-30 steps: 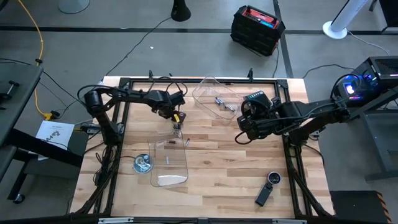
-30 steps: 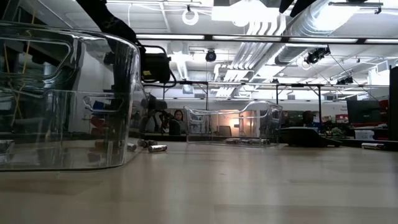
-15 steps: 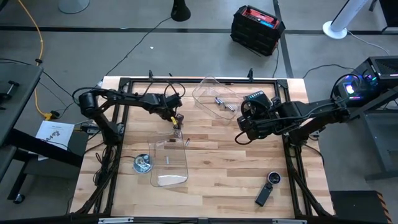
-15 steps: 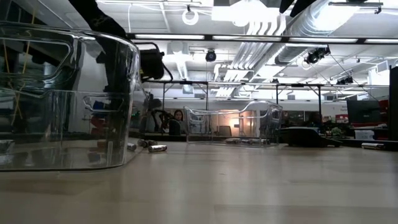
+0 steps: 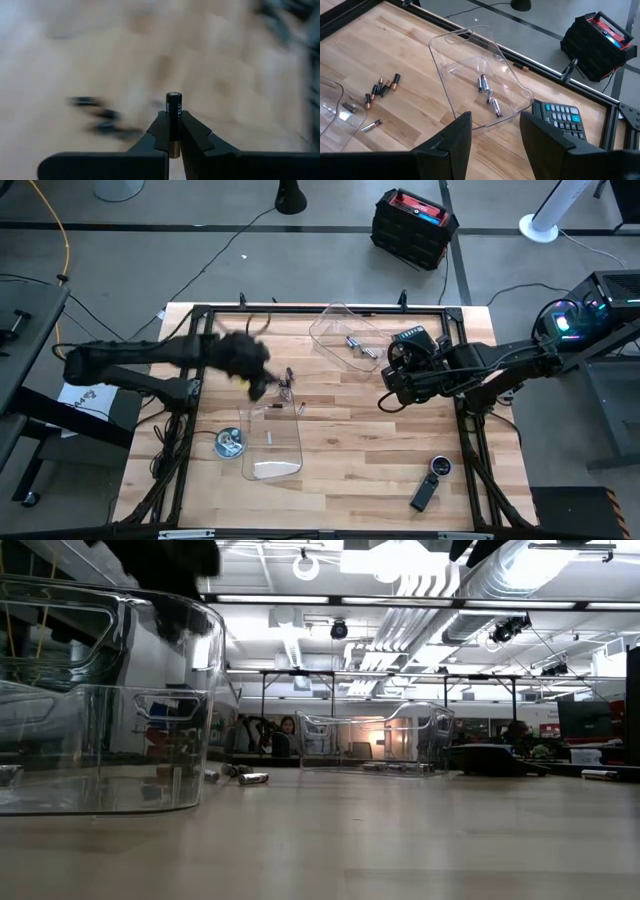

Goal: Sort batteries
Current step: Put the black battery into the bottom transparent bin

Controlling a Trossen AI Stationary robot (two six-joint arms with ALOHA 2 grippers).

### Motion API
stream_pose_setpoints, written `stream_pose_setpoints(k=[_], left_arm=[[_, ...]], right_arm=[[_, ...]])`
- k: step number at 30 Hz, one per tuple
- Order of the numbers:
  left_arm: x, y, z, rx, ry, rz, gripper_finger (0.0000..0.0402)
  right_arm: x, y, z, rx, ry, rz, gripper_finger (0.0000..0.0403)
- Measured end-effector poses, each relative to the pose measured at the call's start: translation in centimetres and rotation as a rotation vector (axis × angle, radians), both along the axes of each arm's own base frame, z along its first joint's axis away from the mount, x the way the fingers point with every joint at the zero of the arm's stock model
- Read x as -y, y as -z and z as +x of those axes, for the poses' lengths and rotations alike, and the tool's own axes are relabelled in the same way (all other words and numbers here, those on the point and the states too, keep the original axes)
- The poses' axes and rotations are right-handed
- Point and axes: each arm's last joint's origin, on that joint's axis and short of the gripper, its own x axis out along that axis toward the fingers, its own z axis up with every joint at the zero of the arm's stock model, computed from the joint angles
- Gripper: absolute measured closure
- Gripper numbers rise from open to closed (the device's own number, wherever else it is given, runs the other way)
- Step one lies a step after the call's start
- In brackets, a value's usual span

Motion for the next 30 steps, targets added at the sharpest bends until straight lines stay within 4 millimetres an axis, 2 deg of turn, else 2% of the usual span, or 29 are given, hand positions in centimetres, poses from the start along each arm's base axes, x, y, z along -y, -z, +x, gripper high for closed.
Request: stream_pose_setpoints(k=[4,7,10,12,16,18,20,24,30], left_arm=[[4.3,0.0,-0.4,-0.019,0.201,0.007,0.0387],[6.5,0.7,-0.2,-0.055,0.291,0.042,0.0361],[7.2,1.5,0.4,-0.099,0.324,0.096,0.0317],[6.9,1.1,1.1,-0.099,0.313,0.118,0.0285],[4.7,-0.9,2.7,-0.072,0.191,0.191,0.0232],[2.7,-1.7,3.5,-0.067,0.068,0.207,0.0216],[0.2,-1.7,4.4,-0.083,-0.093,0.154,0.0211],[-4.2,1.2,6.2,-0.204,-0.289,-0.003,0.0217],[-7.5,6.8,8.1,-0.390,-0.483,-0.154,0.0230]], right_arm=[[0.0,0.0,0.0,0.003,0.001,0.001,0.0242],[0.0,0.0,0.0,0.008,0.005,0.004,0.0242],[0.1,0.0,0.0,0.008,0.009,0.005,0.0242],[0.1,0.0,0.1,0.010,0.008,0.014,0.0242],[0.1,0.0,0.1,0.015,0.009,0.018,0.0242],[0.1,0.0,0.2,0.020,0.009,0.020,0.0242],[0.1,0.0,0.2,0.023,0.009,0.022,0.0242],[0.0,-0.1,0.3,0.039,0.009,0.027,0.0242],[0.0,-0.1,0.5,0.060,0.008,0.036,0.0242]])
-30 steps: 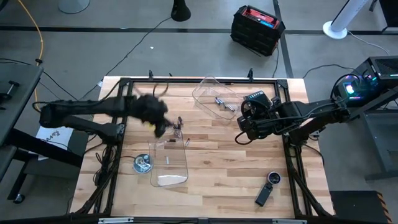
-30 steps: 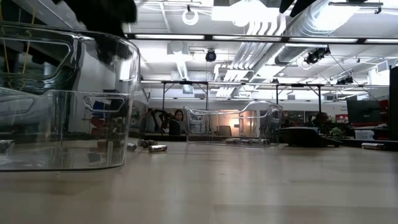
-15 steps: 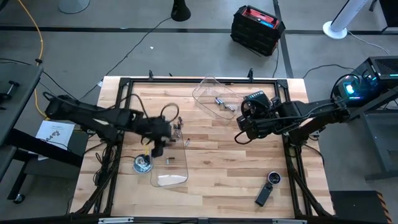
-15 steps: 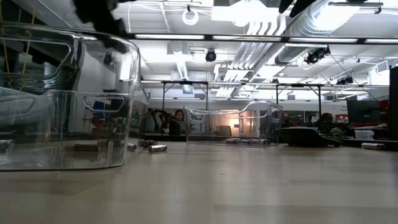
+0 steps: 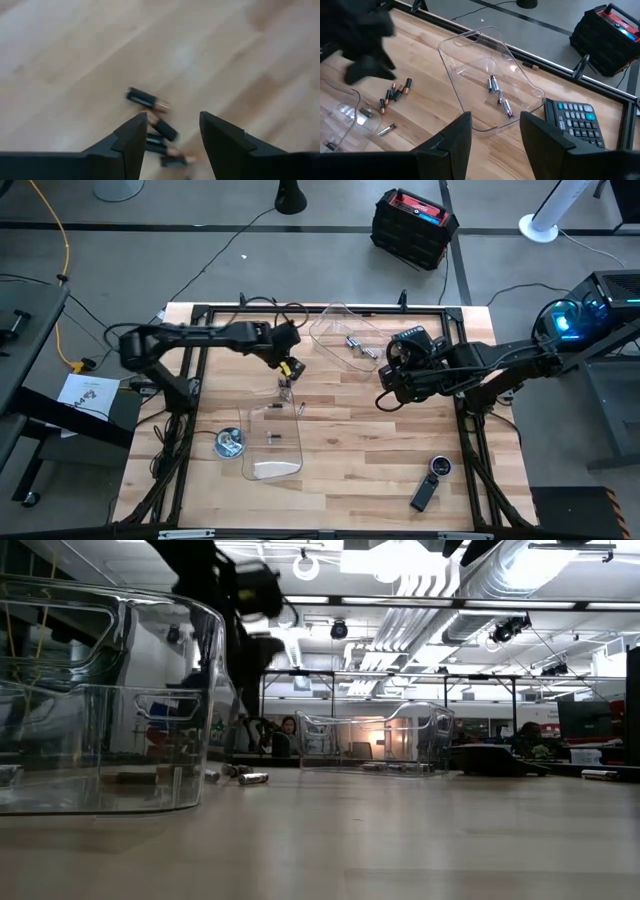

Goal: Sort batteries
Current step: Put the black battery into the bottom transparent bin

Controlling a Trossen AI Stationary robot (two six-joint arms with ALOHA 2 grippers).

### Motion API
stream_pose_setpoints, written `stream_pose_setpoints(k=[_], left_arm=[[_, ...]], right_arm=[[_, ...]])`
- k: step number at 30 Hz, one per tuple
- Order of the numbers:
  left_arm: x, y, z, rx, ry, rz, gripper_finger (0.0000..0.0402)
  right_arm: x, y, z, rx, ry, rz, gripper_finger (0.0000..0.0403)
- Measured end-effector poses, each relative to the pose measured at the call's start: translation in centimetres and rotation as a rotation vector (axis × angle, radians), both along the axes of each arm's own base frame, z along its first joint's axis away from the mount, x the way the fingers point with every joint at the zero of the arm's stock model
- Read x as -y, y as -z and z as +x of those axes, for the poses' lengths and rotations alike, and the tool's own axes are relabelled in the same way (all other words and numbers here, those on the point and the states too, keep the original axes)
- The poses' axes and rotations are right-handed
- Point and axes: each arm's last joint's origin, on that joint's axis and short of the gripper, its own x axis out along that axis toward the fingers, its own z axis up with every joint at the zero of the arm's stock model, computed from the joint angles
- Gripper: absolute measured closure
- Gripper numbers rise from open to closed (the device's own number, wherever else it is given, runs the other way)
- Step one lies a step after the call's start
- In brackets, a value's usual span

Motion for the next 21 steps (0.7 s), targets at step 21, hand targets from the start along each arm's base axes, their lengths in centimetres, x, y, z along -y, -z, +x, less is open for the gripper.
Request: stream_pose_setpoints(k=[21], left_arm=[[-1.5,6.1,1.9,-0.109,-0.143,-0.068,0.0234]], right_arm=[[0.0,0.0,-0.1,-0.016,-0.006,-0.013,0.0242]])
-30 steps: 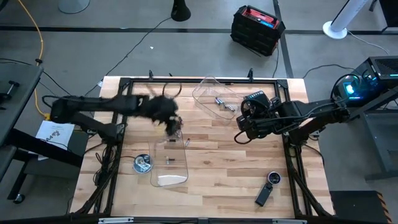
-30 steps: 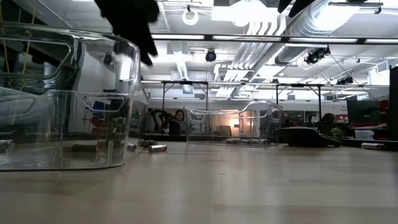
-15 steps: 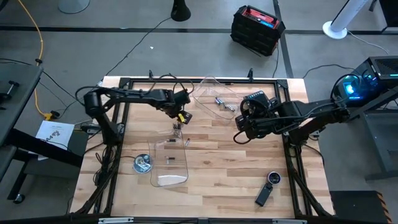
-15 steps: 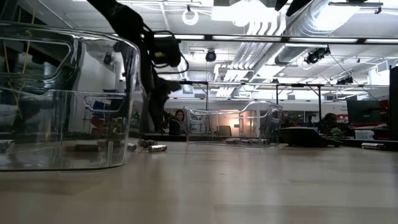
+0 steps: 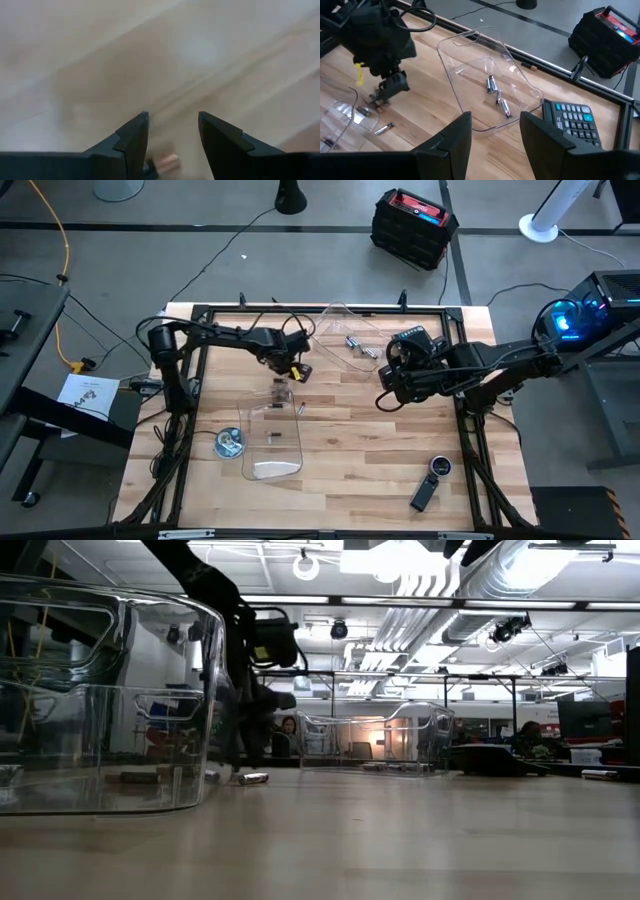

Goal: Sort batteries
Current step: Put the black battery into the bottom transparent bin

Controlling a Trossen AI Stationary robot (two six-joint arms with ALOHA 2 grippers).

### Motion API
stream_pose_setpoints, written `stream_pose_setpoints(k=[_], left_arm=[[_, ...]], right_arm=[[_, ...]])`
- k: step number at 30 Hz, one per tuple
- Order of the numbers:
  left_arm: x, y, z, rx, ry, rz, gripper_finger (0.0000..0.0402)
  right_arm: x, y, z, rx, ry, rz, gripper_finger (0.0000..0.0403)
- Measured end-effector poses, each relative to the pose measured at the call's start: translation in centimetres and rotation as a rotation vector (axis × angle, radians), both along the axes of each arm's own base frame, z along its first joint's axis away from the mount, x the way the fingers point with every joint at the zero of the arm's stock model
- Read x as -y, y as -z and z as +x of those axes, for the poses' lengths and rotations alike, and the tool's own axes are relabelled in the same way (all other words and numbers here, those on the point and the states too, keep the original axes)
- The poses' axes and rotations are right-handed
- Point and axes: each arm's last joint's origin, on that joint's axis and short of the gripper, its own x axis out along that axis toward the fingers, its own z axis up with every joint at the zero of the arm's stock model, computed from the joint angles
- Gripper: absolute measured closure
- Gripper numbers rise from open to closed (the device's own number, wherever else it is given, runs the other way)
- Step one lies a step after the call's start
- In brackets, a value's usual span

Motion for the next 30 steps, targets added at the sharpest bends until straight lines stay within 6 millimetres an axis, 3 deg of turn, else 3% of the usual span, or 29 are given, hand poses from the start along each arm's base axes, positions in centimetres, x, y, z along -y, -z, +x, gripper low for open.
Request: stream_pose_setpoints(k=[5,11,16,23,30], left_arm=[[-0.4,-1.7,-0.2,0.041,0.073,0.084,0.0234],[1.8,-3.2,-1.2,-0.044,0.492,0.102,0.0234],[3.5,-2.5,-1.6,-0.082,0.771,0.087,0.0234],[4.0,-1.4,-2.2,-0.051,0.756,0.022,0.0234],[4.2,-0.9,-2.0,-0.015,0.794,0.088,0.0234]], right_arm=[[0.0,0.0,0.0,-0.009,-0.005,-0.007,0.0242],[0.0,0.0,0.0,-0.015,-0.010,-0.009,0.0242],[0.0,0.0,0.0,-0.014,-0.010,-0.001,0.0242],[0.0,0.0,0.0,-0.006,-0.004,0.020,0.0242],[0.0,0.0,0.1,0.013,0.008,0.027,0.0242]])
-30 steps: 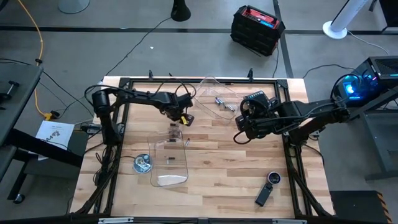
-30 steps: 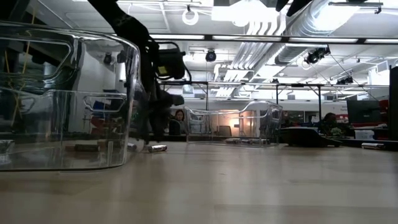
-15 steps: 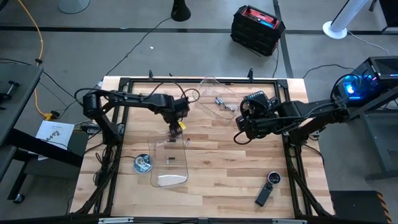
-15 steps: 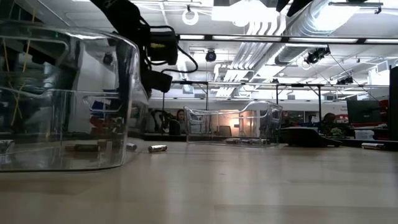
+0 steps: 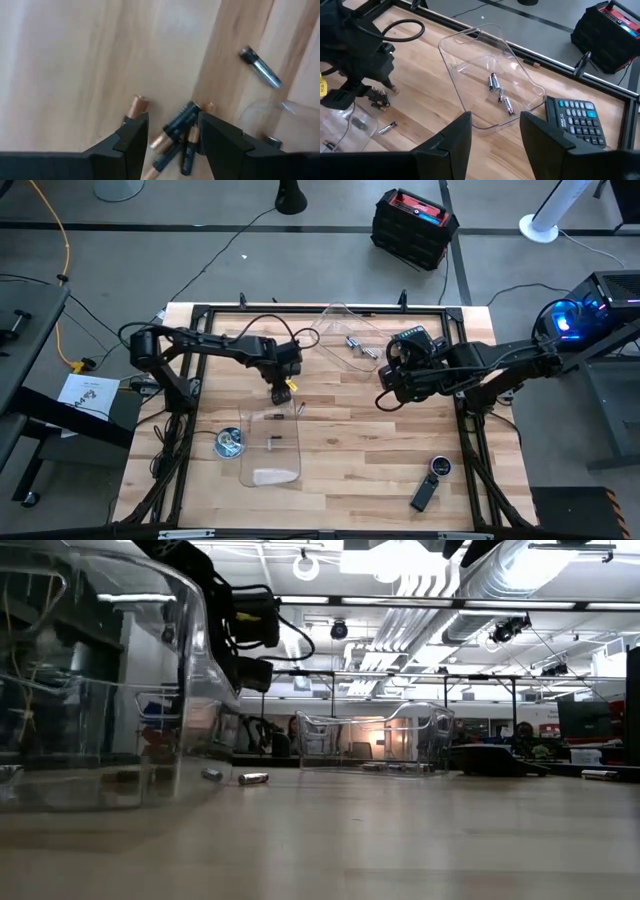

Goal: Sort batteries
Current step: Put the black battery into the bottom transparent bin

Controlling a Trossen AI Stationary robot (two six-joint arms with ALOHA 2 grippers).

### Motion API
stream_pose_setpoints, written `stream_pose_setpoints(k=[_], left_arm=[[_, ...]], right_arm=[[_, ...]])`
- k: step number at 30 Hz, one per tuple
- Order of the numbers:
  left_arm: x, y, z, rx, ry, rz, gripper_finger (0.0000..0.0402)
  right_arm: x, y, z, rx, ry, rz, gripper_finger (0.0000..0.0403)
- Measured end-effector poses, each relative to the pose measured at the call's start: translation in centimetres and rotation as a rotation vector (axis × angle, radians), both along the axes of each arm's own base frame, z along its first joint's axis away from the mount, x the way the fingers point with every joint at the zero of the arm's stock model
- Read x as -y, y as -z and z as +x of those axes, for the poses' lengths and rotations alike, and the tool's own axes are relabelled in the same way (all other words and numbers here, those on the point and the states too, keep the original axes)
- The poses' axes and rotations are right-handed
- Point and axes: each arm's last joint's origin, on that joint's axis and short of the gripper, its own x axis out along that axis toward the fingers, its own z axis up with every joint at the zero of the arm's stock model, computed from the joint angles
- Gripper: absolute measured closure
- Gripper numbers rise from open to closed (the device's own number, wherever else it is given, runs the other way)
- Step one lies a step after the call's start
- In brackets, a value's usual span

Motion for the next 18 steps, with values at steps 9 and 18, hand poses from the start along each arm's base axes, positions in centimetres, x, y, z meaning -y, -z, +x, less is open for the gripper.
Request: stream_pose_setpoints(k=[9,18], left_arm=[[-0.9,-0.4,0.2,-0.010,0.011,0.114,0.0234],[-0.7,-4.5,0.3,0.151,0.024,0.126,0.0234]], right_arm=[[0.0,0.0,0.1,0.018,0.009,0.011,0.0242],[0.0,0.0,0.1,0.020,0.011,0.004,0.0242]])
